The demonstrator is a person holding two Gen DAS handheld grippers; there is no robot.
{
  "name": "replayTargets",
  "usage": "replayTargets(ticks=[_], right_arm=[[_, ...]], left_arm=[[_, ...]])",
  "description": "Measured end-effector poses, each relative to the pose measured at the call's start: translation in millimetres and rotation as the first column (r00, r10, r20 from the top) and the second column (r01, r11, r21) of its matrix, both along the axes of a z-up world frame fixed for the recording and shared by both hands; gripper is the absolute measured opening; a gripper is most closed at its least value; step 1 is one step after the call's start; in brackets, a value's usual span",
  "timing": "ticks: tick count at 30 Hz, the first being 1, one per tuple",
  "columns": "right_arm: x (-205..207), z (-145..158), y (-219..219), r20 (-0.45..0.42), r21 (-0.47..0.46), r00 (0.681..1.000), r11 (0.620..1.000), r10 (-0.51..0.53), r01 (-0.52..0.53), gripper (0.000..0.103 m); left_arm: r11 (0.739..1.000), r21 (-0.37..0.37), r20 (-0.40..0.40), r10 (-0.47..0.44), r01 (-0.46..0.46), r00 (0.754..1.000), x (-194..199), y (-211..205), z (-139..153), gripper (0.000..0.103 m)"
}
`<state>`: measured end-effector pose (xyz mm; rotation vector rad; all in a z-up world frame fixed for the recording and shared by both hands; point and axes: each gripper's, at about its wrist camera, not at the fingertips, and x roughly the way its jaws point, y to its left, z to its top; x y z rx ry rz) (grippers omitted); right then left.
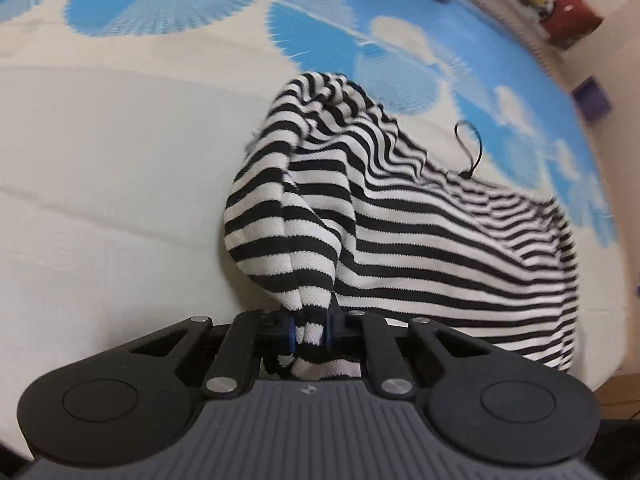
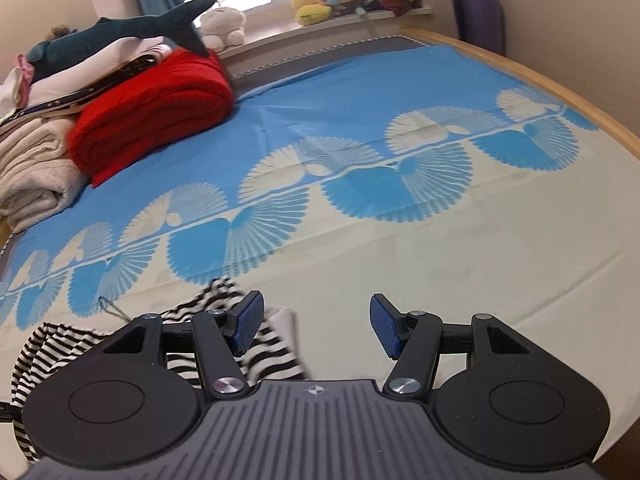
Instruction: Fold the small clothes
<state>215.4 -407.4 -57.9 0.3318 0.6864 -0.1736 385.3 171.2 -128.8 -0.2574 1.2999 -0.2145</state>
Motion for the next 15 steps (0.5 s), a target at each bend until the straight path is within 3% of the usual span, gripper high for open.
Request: replayTargets(ticks=[5,10,15], right_arm=[[0.5,3.8,3.3,0.018,-0.002,1.000,1.000,0.025,-0.025,0.061],[-3.5,8.4,-8.0,0.038,0.008,0.999,1.000,0.018,-0.018,0.061],[-7.2,8.5,-19.4,0.041,0.010,0.999,1.000,0.006,-0.006,0.061]], left_arm=[[0.997,0.032,0.062,-0.075,0.073,0.995,-3.6,-23.0,25.7,0.013],[0.988,-0.063,0.158,-0.130,0.142,0.979,-2.7,-77.4,62.0,0.013],[0.947,-0.160,0.217,-0.240,0.277,0.946,-3.4,-173.4,84.5,0.012]])
